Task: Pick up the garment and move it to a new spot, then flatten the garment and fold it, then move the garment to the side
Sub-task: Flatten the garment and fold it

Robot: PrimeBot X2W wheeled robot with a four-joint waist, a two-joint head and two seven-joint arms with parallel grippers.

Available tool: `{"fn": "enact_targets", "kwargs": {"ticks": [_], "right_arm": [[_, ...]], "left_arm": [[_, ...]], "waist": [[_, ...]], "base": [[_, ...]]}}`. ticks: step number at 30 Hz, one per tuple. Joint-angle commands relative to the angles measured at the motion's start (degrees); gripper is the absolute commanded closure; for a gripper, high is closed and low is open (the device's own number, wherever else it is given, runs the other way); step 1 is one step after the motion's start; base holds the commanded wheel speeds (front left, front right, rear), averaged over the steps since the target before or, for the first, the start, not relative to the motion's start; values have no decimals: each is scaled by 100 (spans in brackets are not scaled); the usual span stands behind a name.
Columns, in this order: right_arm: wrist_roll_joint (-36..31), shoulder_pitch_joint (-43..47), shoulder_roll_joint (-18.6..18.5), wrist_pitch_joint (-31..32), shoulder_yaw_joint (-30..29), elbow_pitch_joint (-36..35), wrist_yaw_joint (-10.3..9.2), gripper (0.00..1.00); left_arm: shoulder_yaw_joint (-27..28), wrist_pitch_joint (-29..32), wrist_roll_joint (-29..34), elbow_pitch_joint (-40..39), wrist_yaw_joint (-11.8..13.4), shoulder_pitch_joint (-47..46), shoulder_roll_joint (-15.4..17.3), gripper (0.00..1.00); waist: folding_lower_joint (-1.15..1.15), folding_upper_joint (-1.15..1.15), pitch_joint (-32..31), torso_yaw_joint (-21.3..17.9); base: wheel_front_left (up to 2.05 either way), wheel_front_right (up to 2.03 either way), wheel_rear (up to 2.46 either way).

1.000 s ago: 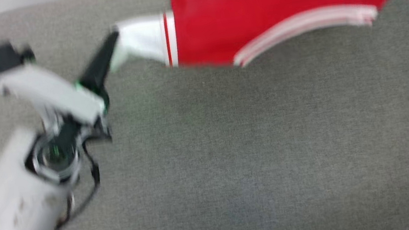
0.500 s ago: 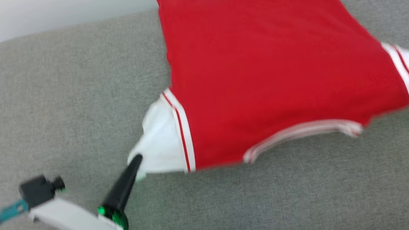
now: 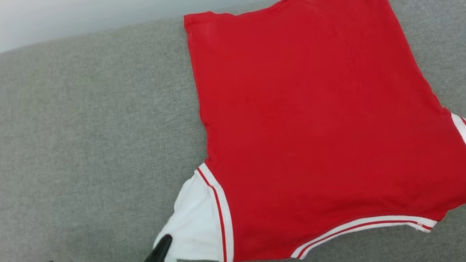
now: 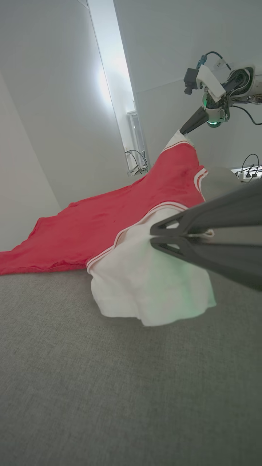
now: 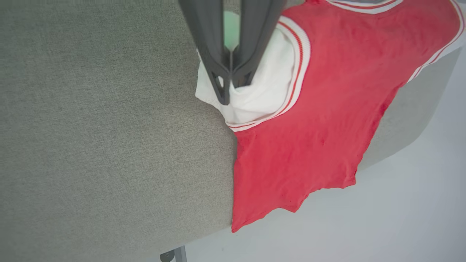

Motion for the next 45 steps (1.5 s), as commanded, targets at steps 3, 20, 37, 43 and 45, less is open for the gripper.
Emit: {"fn": "enact_targets", "kwargs": {"ticks": [3, 20, 37, 43, 45], "right_arm": [[-224, 108, 58, 168, 1, -143, -7, 100], [-1036, 25, -322, -425, 1297, 1459, -8, 100], [-863, -222, -746, -1068, 1790, 1884, -9, 0], [-689, -8, -896, -474, 887, 444, -8, 0], [-657, -177, -887, -187, 647, 70, -8, 0]], "left_arm": [[-117, 65, 192, 5, 158, 14, 27, 100], [-1077, 766, 1068, 2035, 146, -827, -981, 100], [-1151, 700, 1260, 2929, -169, -1063, -1350, 100], [-1121, 547, 1378, 2432, -52, -1001, -1260, 100], [-1115, 515, 1406, 2259, -4, -982, -1236, 100]], "waist": [[0, 0, 29, -4], [0, 0, 471, 59], [0, 0, 347, 59], [0, 0, 265, 145], [0, 0, 293, 172]], "base": [[0, 0, 0], [0, 0, 0], [0, 0, 0], [0, 0, 0], [0, 0, 0]]}}
